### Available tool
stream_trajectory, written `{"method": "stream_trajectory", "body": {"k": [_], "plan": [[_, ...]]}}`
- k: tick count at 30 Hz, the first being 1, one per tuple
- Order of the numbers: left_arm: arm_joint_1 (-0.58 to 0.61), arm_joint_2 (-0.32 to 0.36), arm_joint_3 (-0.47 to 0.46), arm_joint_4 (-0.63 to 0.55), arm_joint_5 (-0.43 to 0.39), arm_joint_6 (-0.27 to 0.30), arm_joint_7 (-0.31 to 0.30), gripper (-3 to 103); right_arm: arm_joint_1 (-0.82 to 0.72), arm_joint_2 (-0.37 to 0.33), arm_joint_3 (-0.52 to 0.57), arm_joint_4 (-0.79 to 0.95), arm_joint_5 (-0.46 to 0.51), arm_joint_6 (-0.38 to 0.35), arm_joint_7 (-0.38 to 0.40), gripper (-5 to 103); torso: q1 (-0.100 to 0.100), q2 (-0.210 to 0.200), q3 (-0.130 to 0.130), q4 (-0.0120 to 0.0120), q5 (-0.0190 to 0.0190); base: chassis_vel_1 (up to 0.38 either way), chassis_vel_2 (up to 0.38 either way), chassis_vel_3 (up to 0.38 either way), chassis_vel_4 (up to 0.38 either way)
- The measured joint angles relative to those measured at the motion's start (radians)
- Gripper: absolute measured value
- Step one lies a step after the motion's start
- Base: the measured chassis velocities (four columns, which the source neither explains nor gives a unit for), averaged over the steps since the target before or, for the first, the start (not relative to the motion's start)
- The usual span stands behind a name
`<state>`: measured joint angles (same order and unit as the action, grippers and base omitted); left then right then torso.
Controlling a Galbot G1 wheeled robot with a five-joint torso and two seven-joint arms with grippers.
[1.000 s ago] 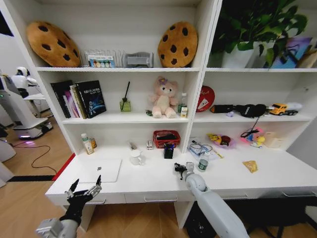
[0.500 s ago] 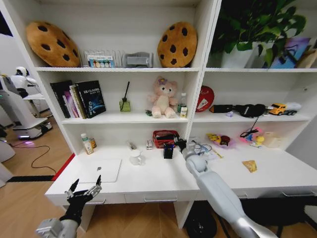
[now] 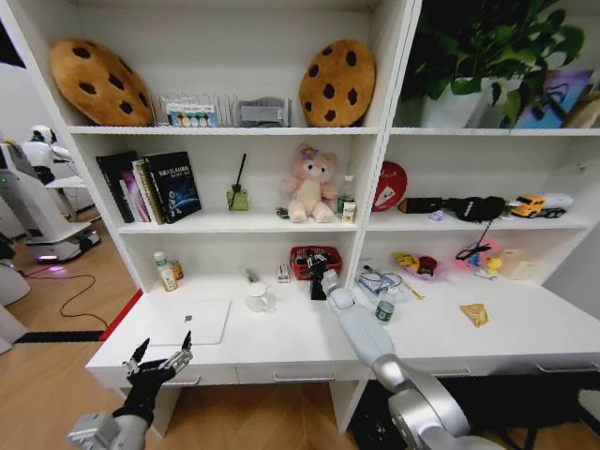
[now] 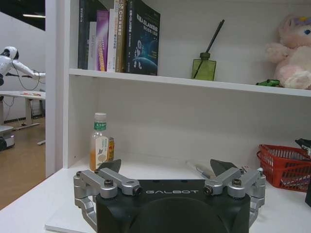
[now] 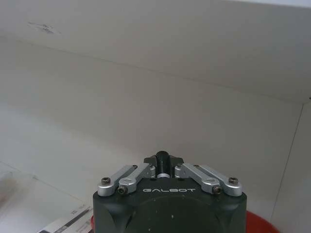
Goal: Organize the objects on the table.
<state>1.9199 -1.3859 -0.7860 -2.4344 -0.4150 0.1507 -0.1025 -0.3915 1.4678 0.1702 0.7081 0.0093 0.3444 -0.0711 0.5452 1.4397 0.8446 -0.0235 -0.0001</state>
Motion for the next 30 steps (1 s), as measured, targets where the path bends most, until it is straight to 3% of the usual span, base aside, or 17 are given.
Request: {"method": "stream_trajectory", "body": {"k": [4,6,9,10,14,15,20,22,24,25,27,30], "plan": [[0.000,0.000,0.000,0.000,0.000,0.000,0.000,100,-0.024,-0.003,-0.008,0.013,0.002,-0.009,0.024,10,0.000,0.000,0.000,0.0000,0.0001,0.000,0.000,0.000,0.000],[0.000,0.000,0.000,0.000,0.000,0.000,0.000,100,-0.038,-0.009,-0.012,0.034,-0.001,-0.017,0.040,14,0.000,0.000,0.000,0.0001,0.0002,0.000,0.000,0.000,0.000],[0.000,0.000,0.000,0.000,0.000,0.000,0.000,100,-0.073,-0.028,-0.027,0.114,0.001,-0.039,0.082,30,0.000,0.000,0.000,0.0000,0.0002,0.000,0.000,0.000,0.000],[0.000,0.000,0.000,0.000,0.000,0.000,0.000,100,-0.073,-0.028,-0.027,0.114,0.001,-0.039,0.082,30,0.000,0.000,0.000,0.0000,0.0002,0.000,0.000,0.000,0.000],[0.000,0.000,0.000,0.000,0.000,0.000,0.000,100,-0.131,-0.081,-0.061,0.317,0.044,-0.111,0.144,51,0.000,0.000,0.000,0.0002,0.0002,0.000,0.000,0.000,0.000],[0.000,0.000,0.000,0.000,0.000,0.000,0.000,100,-0.131,-0.081,-0.061,0.317,0.044,-0.111,0.144,51,0.000,0.000,0.000,0.0002,0.0002,0.000,0.000,0.000,0.000],[0.000,0.000,0.000,0.000,0.000,0.000,0.000,100,-0.219,-0.160,-0.096,0.622,0.153,-0.248,0.235,73,0.000,0.000,0.000,0.0004,0.0003,0.000,0.000,0.000,0.000],[0.000,0.000,0.000,0.000,0.000,0.000,0.000,100,-0.249,-0.183,-0.096,0.692,0.180,-0.290,0.264,73,0.000,0.000,0.000,0.0008,0.0001,0.000,0.000,0.000,0.000],[0.000,0.000,0.000,0.000,0.000,0.000,0.000,100,-0.349,-0.263,-0.090,0.865,0.288,-0.408,0.363,84,0.000,0.000,0.000,0.0005,0.0003,0.000,0.000,0.000,0.000],[0.000,0.000,0.000,0.000,0.000,0.000,0.000,100,-0.349,-0.263,-0.090,0.865,0.288,-0.408,0.363,84,0.000,0.000,0.000,0.0005,0.0003,0.000,0.000,0.000,0.000],[0.000,0.000,0.000,0.000,0.000,0.000,0.000,100,-0.506,-0.346,-0.059,1.025,0.399,-0.523,0.491,94,0.000,0.000,0.000,-0.0006,0.0002,0.000,0.000,0.000,0.000],[0.000,0.000,0.000,0.000,0.000,0.000,0.000,100,-0.655,-0.369,-0.005,1.119,0.444,-0.591,0.566,99,0.000,0.000,0.000,-0.0010,0.0003,0.000,0.000,0.000,0.000]]}}
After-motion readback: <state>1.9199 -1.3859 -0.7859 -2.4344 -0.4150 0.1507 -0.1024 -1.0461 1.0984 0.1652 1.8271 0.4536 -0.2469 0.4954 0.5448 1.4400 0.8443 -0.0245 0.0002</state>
